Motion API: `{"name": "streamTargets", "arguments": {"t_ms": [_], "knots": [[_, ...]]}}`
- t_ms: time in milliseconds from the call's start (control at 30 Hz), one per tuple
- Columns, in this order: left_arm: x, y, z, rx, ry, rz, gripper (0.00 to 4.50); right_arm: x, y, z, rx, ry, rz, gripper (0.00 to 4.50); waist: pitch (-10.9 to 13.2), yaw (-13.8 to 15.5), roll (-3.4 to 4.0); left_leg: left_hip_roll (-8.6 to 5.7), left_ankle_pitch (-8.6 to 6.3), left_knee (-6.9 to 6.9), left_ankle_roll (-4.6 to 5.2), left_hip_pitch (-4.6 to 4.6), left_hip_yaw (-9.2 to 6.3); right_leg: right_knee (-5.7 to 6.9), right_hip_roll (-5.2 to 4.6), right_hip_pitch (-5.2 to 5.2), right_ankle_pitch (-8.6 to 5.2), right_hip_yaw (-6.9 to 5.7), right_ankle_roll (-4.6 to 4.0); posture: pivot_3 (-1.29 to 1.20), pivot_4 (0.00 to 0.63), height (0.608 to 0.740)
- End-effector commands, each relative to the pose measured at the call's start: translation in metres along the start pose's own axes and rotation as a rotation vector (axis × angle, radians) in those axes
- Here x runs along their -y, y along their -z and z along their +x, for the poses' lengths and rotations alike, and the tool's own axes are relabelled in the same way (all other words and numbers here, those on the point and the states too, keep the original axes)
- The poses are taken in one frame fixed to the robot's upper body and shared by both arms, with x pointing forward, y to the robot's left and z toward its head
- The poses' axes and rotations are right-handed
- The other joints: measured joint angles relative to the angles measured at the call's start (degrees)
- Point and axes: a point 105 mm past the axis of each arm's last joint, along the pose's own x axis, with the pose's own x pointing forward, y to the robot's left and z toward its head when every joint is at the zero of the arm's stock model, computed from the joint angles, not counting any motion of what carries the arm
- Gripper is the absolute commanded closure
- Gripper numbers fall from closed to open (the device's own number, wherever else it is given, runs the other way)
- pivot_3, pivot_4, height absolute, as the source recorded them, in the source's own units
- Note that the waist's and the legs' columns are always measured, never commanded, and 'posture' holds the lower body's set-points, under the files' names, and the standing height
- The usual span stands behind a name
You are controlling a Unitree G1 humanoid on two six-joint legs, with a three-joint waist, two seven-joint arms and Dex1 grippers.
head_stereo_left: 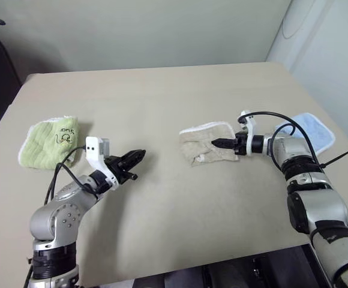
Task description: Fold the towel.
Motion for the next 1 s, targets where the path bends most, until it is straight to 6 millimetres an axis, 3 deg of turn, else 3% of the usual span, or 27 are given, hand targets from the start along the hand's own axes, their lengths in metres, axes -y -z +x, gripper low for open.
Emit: {"name": "streamTargets", "arguments": {"t_ms": [33,133,267,367,467,567,667,800,933,967,1000], "knots": [[0.010,-0.010,0.000,0.039,0.031,0.030,3.72,-0.003,-0.023,-0.017,0.100,-0.005,0.007,4.36,0.00,0.07,0.00,-0.01,0.00,0.01,0.00,-0.01,0.00,0.00,0.00,0.00,0.00,-0.01,0.00,0.00,0.150,0.740],[0.011,-0.008,0.001,0.036,0.033,0.026,3.72,-0.005,-0.034,-0.029,0.163,0.001,0.032,4.46,0.00,0.07,0.00,-0.02,0.01,0.02,-0.02,-0.02,0.01,0.00,0.01,0.00,0.00,-0.01,0.00,0.00,0.150,0.740],[0.011,-0.005,0.003,0.032,0.039,0.017,3.72,-0.004,-0.065,-0.060,0.313,0.078,0.058,4.46,0.00,0.11,0.00,-0.10,0.02,0.04,-0.04,-0.02,0.01,0.00,0.03,0.00,0.00,-0.03,0.00,0.00,0.150,0.740],[0.012,-0.003,0.004,0.030,0.045,0.009,3.72,0.006,-0.100,-0.103,0.486,0.215,0.111,4.46,0.00,0.30,0.01,-0.11,0.03,0.05,-0.04,-0.02,-0.01,0.00,0.03,0.01,0.00,-0.04,0.01,0.00,0.150,0.740],[0.014,0.000,0.008,0.027,0.058,0.001,3.72,0.032,-0.114,-0.151,0.618,0.431,0.215,4.46,0.00,0.62,0.01,-0.10,0.03,0.04,-0.04,-0.02,-0.01,0.00,0.02,0.01,0.00,-0.01,0.03,0.00,0.150,0.740],[0.016,0.002,0.012,0.029,0.072,-0.009,3.72,0.062,-0.098,-0.195,0.672,0.650,0.304,4.46,-0.03,0.93,-0.04,-0.07,0.01,0.04,-0.02,-0.01,-0.05,-0.01,-0.04,0.04,-0.01,0.00,0.05,0.00,0.150,0.740],[0.019,0.004,0.017,0.022,0.087,-0.013,3.72,0.085,-0.068,-0.218,0.662,0.800,0.405,4.46,-0.03,0.99,-0.05,-0.02,0.01,0.05,-0.01,0.03,-0.13,0.00,-0.04,0.08,-0.01,0.07,0.05,0.00,0.150,0.740],[0.021,0.005,0.022,0.014,0.106,-0.010,3.72,0.103,-0.032,-0.217,0.570,0.907,0.495,4.46,-0.01,0.40,0.04,-0.01,0.00,0.03,0.00,0.17,-0.01,0.14,0.00,0.04,0.00,0.23,0.06,0.00,0.150,0.740],[0.022,0.005,0.023,0.011,0.110,-0.007,3.72,0.113,-0.020,-0.215,0.512,0.999,0.451,4.46,-0.03,-0.06,0.08,-0.06,-0.05,0.00,0.08,0.21,0.04,0.14,0.02,-0.04,0.01,0.44,0.13,0.00,0.150,0.740],[0.021,0.005,0.023,0.011,0.111,-0.006,3.72,0.114,-0.021,-0.215,0.510,1.007,0.438,3.74,-0.03,-0.09,0.09,-0.06,-0.08,0.01,0.14,0.22,0.03,0.12,0.02,-0.04,0.01,0.47,0.14,0.00,0.150,0.740],[0.021,0.005,0.023,0.011,0.110,-0.006,3.72,0.115,-0.021,-0.215,0.502,1.015,0.417,3.48,-0.03,-0.13,0.09,-0.07,-0.13,0.02,0.22,0.22,0.03,0.11,0.02,-0.04,0.00,0.50,0.15,0.00,0.150,0.740]]}}
